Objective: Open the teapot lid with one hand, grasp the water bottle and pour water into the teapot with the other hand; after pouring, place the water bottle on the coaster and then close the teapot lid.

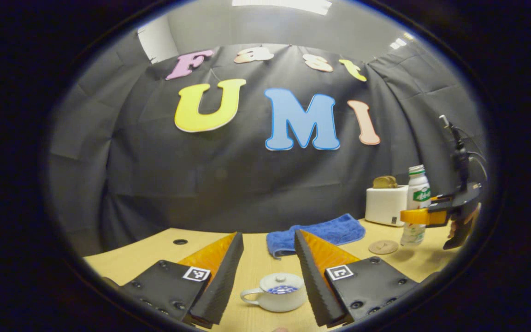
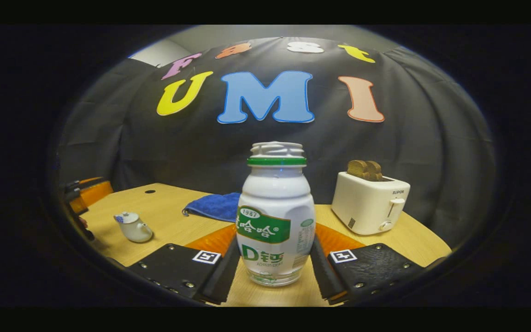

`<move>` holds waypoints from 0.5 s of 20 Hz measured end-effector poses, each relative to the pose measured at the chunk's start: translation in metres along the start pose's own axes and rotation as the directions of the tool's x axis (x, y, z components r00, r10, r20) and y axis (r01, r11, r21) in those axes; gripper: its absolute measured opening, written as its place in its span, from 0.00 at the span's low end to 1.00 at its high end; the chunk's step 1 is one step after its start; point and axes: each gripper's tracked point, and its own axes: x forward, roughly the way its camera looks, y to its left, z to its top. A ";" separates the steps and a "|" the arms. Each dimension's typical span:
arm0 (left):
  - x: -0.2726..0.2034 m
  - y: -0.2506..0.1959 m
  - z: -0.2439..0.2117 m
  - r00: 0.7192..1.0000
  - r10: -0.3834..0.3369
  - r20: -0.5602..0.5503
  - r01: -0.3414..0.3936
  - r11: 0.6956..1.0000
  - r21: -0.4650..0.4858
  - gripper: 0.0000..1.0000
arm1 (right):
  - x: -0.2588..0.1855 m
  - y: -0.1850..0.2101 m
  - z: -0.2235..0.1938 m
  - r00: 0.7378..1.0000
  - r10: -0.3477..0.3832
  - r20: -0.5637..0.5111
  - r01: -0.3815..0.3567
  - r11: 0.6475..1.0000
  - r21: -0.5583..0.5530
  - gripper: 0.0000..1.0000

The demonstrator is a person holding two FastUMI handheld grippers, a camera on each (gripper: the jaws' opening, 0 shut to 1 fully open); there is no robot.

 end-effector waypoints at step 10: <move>-0.047 0.006 0.029 0.999 -0.029 0.039 0.029 1.000 -0.001 0.72 | 0.058 -0.020 -0.019 0.999 -0.027 -0.030 0.029 0.998 0.061 0.71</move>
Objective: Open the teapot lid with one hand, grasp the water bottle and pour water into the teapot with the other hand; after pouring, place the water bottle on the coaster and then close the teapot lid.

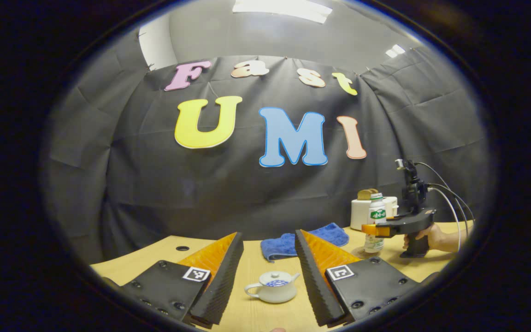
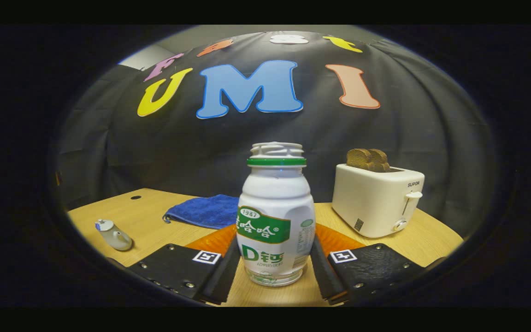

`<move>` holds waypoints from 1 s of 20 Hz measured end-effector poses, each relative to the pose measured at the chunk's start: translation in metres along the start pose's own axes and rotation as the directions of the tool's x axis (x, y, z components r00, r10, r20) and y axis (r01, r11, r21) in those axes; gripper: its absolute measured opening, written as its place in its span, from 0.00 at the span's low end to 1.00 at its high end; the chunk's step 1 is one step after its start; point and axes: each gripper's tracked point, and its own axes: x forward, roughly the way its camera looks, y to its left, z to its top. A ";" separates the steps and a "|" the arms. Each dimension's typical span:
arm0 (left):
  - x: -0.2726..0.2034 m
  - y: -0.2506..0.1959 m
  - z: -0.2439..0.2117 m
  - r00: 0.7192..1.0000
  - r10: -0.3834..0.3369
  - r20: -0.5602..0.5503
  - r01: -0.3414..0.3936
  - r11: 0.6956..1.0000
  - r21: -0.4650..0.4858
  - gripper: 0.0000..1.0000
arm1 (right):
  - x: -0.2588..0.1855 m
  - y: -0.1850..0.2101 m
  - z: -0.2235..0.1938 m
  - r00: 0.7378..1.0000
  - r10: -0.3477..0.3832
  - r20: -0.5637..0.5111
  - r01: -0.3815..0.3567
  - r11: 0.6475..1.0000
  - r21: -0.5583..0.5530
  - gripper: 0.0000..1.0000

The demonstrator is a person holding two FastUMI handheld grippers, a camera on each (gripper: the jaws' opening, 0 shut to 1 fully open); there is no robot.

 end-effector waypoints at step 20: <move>-0.009 -0.017 -0.006 0.999 -0.029 -0.016 0.028 0.999 -0.033 0.77 | -0.013 0.002 0.009 0.999 -0.013 0.050 0.015 0.999 -0.047 0.97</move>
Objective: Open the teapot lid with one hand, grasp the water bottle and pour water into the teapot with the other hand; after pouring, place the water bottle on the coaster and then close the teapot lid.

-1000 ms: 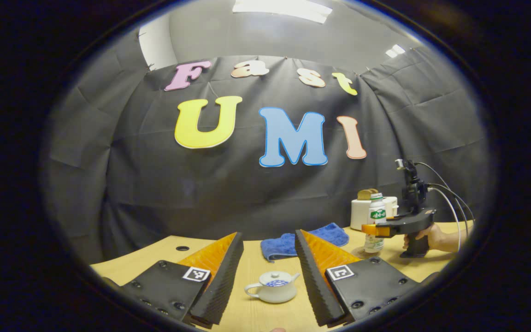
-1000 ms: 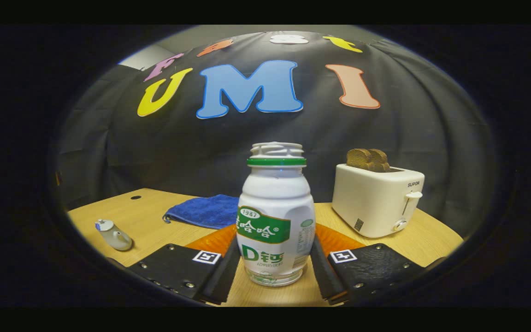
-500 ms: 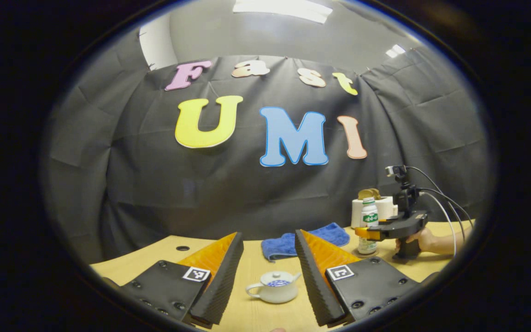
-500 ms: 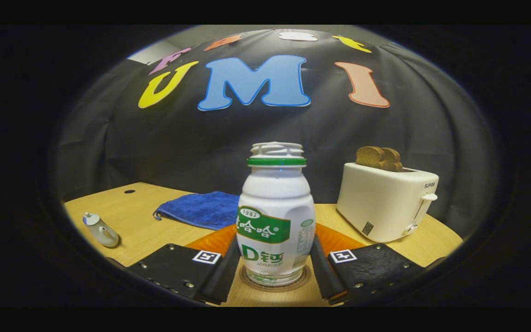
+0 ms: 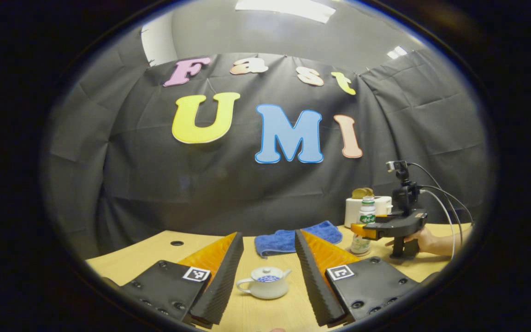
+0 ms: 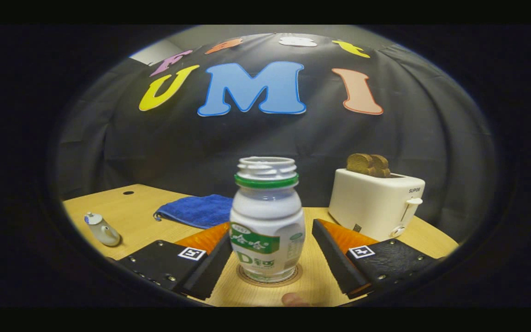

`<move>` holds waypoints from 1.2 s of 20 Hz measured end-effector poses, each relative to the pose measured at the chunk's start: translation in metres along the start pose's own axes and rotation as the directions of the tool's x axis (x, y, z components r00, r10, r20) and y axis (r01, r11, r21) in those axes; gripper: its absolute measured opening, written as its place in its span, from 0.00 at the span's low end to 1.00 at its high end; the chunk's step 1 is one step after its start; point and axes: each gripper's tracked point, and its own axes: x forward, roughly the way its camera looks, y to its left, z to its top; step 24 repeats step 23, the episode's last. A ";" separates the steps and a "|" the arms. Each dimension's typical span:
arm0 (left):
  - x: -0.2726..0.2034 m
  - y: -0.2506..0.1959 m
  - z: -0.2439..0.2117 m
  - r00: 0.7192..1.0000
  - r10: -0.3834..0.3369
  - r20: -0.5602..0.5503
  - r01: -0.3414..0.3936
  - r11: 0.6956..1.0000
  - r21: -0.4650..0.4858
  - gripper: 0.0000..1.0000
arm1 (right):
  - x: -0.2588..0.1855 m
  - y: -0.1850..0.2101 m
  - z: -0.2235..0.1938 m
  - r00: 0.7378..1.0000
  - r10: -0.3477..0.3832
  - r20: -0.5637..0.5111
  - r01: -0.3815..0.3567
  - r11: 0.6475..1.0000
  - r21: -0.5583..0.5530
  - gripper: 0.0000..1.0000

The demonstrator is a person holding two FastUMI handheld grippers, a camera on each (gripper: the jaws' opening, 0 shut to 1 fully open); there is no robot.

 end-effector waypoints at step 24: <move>-0.056 -0.106 -0.082 0.987 0.081 -0.137 -0.079 0.997 0.020 1.00 | -0.234 0.094 -0.040 0.990 -0.121 0.075 0.116 0.991 0.064 0.97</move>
